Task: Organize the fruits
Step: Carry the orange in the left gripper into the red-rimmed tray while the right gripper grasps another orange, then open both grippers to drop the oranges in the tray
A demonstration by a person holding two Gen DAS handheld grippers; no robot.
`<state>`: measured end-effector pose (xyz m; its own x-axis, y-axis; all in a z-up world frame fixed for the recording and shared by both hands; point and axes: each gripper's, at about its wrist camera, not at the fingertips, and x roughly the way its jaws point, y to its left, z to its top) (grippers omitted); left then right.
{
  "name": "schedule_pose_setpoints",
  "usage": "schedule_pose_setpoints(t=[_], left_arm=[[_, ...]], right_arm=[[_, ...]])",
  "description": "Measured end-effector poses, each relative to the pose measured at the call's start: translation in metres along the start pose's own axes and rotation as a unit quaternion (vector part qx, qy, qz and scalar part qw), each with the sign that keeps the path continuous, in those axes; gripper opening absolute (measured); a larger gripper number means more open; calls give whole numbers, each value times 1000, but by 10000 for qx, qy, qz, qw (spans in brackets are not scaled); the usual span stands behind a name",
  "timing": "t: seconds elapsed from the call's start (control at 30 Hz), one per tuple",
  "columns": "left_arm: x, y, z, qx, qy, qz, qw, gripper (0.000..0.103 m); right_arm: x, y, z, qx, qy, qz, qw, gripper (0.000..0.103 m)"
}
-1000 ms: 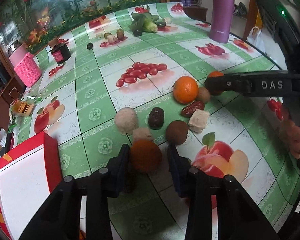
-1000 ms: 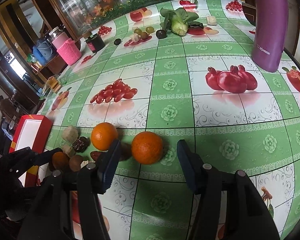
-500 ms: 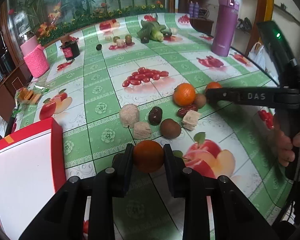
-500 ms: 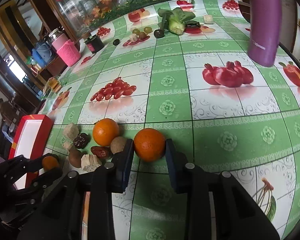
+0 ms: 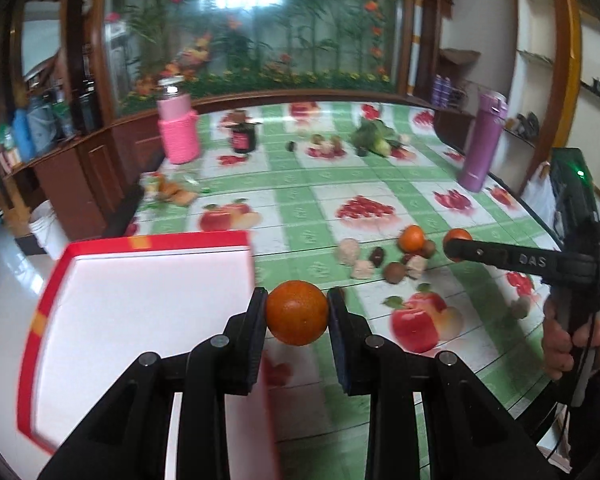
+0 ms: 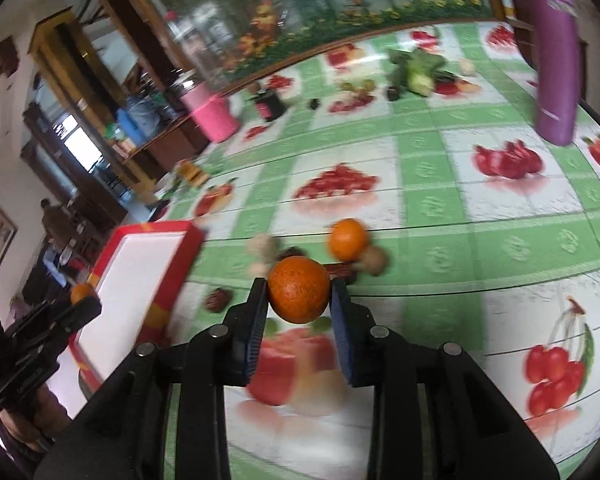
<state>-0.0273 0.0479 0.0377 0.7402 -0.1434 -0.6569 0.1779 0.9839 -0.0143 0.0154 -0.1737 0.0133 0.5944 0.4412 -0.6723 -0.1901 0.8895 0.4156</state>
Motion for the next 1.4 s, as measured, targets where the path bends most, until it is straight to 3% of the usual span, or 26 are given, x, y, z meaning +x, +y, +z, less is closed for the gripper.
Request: schedule_pose_setpoints(t=[0.2,0.33,0.47,0.57,1.07,1.23,1.4], left_arm=[[-14,46,-24,-358,65,663,9971,29],[-14,74,-47,-553,292,1302,9895,29],[-12,95,-64,-734,424,1686,9820,29],[-9,111,-74,-952,546,1709,9792,29],[-11,139,-95,-1074,736,2364,9629,31],[-25,138,-87,-1011,534,2549,9602,36],[-34,131,-77,-907,349,2602,9606,40]], right_arm=[[30,91,-22,-810,396,480,9948,34],[52,146,-40,-1361,646,713,9860,34],[74,188,-55,-1759,848,791,9776,34],[86,204,-65,-1940,997,766,9729,34],[110,224,-88,-2327,1390,328,9620,37],[98,217,-80,-2130,1219,406,9686,52],[82,209,-73,-2031,950,399,9737,54]])
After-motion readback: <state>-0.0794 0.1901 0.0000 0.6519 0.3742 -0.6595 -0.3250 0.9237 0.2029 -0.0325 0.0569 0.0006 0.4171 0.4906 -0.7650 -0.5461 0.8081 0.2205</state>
